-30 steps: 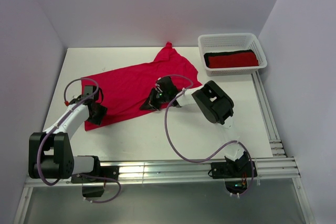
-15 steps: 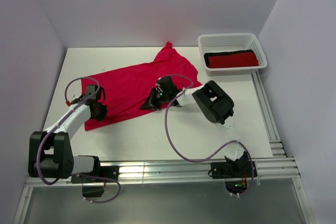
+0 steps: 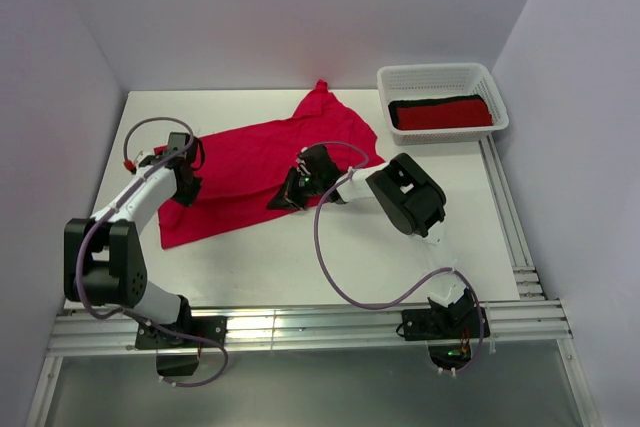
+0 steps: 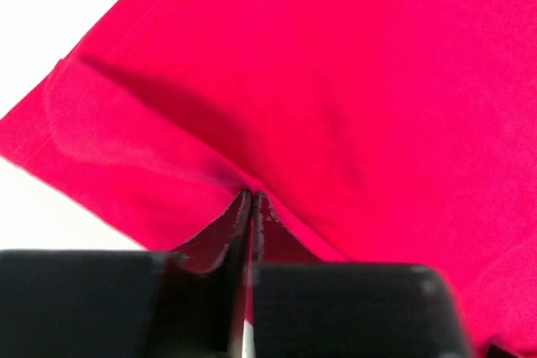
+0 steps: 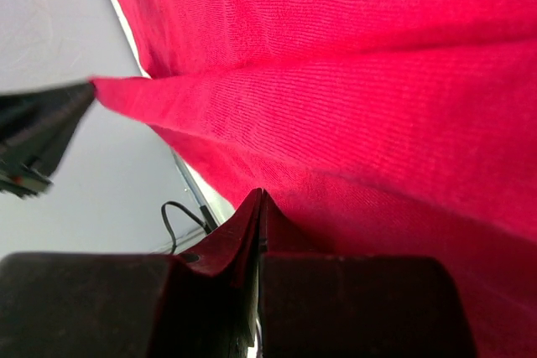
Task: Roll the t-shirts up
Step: Fold the tshirt
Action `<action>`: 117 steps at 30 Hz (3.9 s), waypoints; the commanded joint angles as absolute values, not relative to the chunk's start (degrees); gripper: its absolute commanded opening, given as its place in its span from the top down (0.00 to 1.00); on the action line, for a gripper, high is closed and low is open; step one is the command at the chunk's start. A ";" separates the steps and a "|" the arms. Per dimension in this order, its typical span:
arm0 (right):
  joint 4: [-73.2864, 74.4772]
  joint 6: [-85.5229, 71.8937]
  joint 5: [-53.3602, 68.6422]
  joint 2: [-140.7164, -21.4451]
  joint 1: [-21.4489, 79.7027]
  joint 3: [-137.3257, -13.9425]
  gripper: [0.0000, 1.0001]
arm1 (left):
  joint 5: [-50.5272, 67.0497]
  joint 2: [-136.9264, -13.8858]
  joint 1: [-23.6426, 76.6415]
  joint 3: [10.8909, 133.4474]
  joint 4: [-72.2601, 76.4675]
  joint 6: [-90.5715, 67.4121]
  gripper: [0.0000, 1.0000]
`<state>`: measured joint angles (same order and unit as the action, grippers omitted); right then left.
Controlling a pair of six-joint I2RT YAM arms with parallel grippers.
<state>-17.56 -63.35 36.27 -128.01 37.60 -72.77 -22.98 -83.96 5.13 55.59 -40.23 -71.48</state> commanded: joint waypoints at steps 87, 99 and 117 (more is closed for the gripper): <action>18.80 -40.16 8.16 -110.64 14.42 -79.27 0.43 | 5.10 -108.55 33.57 74.62 -15.47 -52.56 0.24; 18.10 -37.89 15.29 -112.86 7.12 -84.55 0.45 | 4.13 -105.91 33.66 72.33 -15.91 -52.56 0.24; 9.58 -45.96 11.08 -101.68 15.29 -68.90 0.54 | 3.69 -105.64 34.63 72.51 -16.87 -52.29 0.24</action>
<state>13.47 -43.86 12.86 -100.14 14.48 -68.88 4.64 -108.47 34.00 72.34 -17.06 -53.60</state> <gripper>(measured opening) 0.474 0.758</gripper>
